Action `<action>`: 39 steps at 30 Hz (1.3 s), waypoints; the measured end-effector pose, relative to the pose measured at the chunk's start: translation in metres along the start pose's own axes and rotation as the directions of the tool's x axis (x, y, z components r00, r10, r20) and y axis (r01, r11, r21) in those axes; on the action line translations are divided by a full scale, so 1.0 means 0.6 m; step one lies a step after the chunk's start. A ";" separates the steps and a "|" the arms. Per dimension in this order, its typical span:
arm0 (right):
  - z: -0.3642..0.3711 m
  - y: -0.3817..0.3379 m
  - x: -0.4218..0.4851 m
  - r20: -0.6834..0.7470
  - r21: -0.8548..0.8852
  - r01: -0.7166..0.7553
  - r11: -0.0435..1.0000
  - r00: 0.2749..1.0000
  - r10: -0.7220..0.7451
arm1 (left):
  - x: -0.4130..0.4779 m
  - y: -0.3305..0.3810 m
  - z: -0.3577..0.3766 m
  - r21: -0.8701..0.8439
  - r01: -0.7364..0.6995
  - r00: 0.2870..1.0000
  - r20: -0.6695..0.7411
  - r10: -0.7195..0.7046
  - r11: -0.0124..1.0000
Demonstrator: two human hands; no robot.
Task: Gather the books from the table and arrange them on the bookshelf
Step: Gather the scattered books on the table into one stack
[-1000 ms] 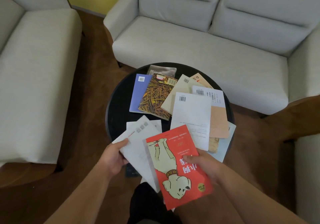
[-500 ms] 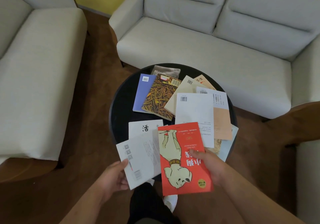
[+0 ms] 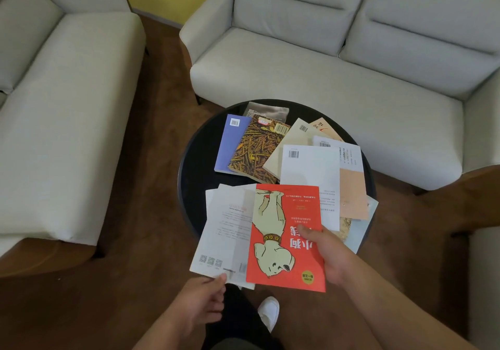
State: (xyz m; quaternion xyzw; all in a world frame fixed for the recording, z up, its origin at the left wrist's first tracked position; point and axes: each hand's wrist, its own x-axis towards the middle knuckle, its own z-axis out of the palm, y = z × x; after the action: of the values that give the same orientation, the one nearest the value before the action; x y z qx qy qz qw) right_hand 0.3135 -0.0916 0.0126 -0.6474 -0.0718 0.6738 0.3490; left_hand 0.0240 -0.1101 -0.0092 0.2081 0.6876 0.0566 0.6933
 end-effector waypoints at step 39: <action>0.137 0.025 0.089 0.143 -0.540 0.111 0.834 0.989 -0.038 | 0.065 0.097 -0.015 -0.106 -0.310 0.944 -0.152 0.292 0.945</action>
State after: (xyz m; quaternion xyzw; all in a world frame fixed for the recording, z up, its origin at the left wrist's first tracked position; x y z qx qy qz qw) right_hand 0.2365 -0.0436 -0.0269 -0.6727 -0.3082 0.6507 0.1705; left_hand 0.0290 -0.0409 -0.0239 0.2616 0.6877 0.2199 0.6405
